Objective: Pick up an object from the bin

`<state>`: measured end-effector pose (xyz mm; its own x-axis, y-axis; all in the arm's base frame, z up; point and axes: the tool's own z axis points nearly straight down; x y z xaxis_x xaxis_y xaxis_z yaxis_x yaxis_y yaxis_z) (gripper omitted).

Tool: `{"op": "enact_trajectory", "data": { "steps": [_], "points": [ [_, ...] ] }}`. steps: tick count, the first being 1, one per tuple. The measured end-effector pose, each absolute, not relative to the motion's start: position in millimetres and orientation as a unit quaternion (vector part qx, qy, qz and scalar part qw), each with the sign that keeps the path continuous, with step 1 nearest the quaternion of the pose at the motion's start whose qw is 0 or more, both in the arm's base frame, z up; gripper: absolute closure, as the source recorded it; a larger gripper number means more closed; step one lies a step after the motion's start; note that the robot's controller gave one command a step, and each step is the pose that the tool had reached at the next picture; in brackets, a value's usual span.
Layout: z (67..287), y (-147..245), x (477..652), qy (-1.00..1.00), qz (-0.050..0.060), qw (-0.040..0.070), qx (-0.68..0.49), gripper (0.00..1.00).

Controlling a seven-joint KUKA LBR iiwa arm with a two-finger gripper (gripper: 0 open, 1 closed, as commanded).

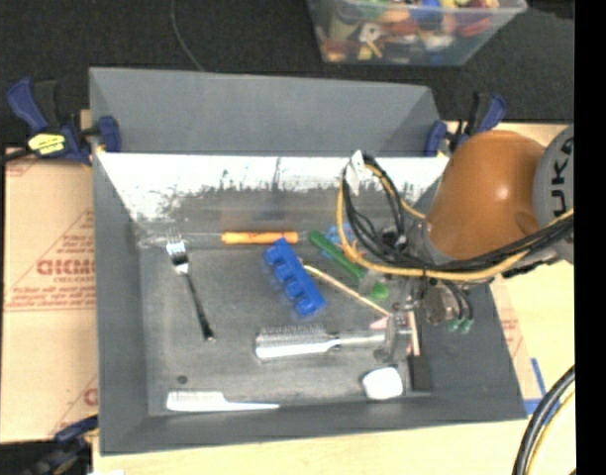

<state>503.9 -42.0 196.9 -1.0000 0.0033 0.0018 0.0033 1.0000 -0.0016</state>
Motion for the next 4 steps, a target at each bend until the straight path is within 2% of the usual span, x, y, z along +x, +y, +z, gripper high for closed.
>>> {"op": "enact_trajectory", "data": {
  "steps": [1,2,3,4],
  "points": [
    [198.9,-42.0,505.2,-1.0,0.001,-0.002,-0.001,0.0],
    [96.7,-93.9,534.1,-0.993,0.002,-0.004,0.118,0.0],
    [71.3,-108.8,534.2,-0.976,0.003,-0.006,0.219,0.0],
    [71.2,-91.2,527.4,-0.972,0.002,-0.003,0.236,0.0]
  ]
}}
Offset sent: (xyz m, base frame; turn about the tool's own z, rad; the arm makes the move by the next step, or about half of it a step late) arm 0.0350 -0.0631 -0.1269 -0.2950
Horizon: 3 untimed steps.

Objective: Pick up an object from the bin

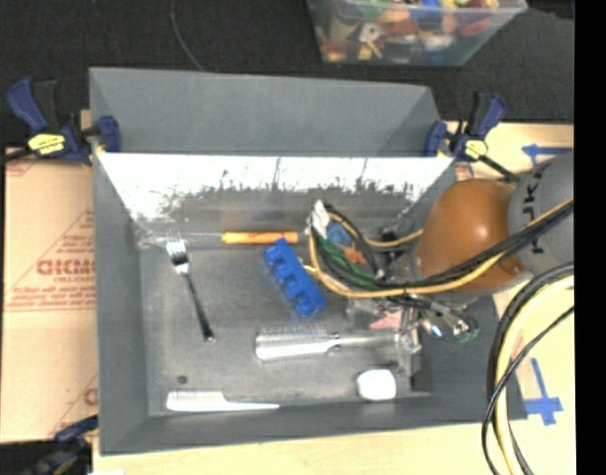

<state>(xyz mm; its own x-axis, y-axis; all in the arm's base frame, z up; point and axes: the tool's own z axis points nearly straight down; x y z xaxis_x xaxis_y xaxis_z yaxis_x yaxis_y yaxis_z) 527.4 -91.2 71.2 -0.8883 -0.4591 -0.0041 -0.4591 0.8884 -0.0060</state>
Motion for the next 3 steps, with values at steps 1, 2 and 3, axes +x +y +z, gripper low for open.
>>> {"op": "enact_trajectory", "data": {
  "steps": [1,2,3],
  "points": [
    [70.9,-84.9,520.6,0.954,-0.004,0.005,-0.299,0.0],
    [70.9,-71.0,520.2,0.95,-0.003,0.002,-0.311,1.0],
    [71.0,-71.1,520.1,0.95,-0.003,0.002,-0.311,1.0]
  ]
}}
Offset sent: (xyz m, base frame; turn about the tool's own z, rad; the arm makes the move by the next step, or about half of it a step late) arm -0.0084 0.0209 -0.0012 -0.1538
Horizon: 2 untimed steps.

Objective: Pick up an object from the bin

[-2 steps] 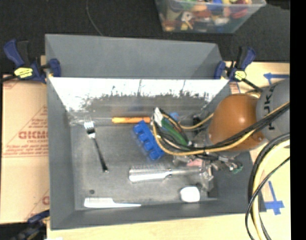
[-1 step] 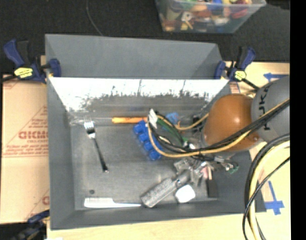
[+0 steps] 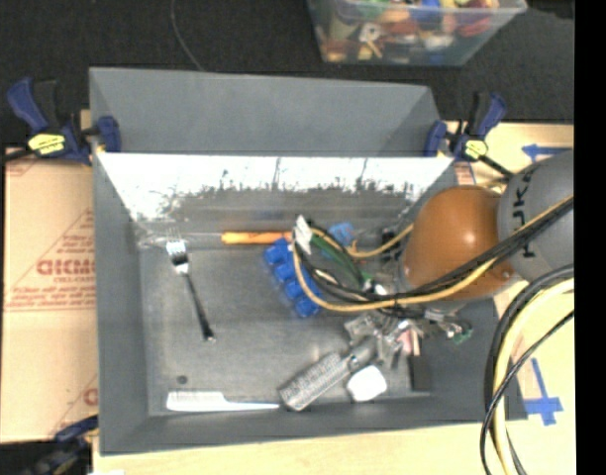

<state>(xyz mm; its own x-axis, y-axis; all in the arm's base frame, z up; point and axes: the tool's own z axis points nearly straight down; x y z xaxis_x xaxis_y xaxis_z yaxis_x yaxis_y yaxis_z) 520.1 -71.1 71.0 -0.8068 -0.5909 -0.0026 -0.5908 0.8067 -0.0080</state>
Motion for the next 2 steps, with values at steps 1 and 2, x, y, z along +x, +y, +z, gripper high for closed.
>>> {"op": "enact_trajectory", "data": {
  "steps": [1,2],
  "points": [
    [94.6,-71.2,517.0,0.951,-0.002,-0.001,-0.31,1.0],
    [124.1,-72.1,519.5,0.951,-0.004,0.003,-0.309,1.0]
  ]
}}
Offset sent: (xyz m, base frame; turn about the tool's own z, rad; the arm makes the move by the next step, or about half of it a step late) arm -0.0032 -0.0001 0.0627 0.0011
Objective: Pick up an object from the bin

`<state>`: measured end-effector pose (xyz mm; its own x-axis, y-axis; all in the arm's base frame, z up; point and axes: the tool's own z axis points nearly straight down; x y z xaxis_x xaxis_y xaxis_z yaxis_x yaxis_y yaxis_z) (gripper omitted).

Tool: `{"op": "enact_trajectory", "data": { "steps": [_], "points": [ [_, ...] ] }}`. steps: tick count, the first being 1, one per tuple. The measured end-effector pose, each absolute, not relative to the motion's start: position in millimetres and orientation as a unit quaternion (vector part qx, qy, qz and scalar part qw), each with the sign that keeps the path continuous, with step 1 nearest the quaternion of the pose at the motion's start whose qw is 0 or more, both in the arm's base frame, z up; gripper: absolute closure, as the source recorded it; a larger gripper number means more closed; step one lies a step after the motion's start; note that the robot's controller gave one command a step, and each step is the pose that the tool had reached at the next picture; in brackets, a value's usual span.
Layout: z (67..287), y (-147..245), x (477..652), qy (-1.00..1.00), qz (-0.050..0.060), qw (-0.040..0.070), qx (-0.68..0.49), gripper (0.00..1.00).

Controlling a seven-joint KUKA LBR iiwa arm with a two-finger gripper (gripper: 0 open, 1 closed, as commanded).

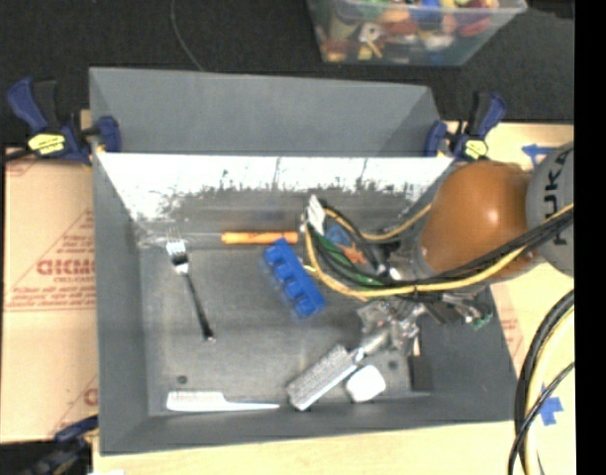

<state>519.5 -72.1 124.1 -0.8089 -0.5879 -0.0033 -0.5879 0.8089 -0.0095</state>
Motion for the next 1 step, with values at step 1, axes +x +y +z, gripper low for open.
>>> {"op": "enact_trajectory", "data": {
  "steps": [1],
  "points": [
    [146.6,-71.9,517.7,0.951,-0.002,0.0,-0.308,1.0]
  ]
}}
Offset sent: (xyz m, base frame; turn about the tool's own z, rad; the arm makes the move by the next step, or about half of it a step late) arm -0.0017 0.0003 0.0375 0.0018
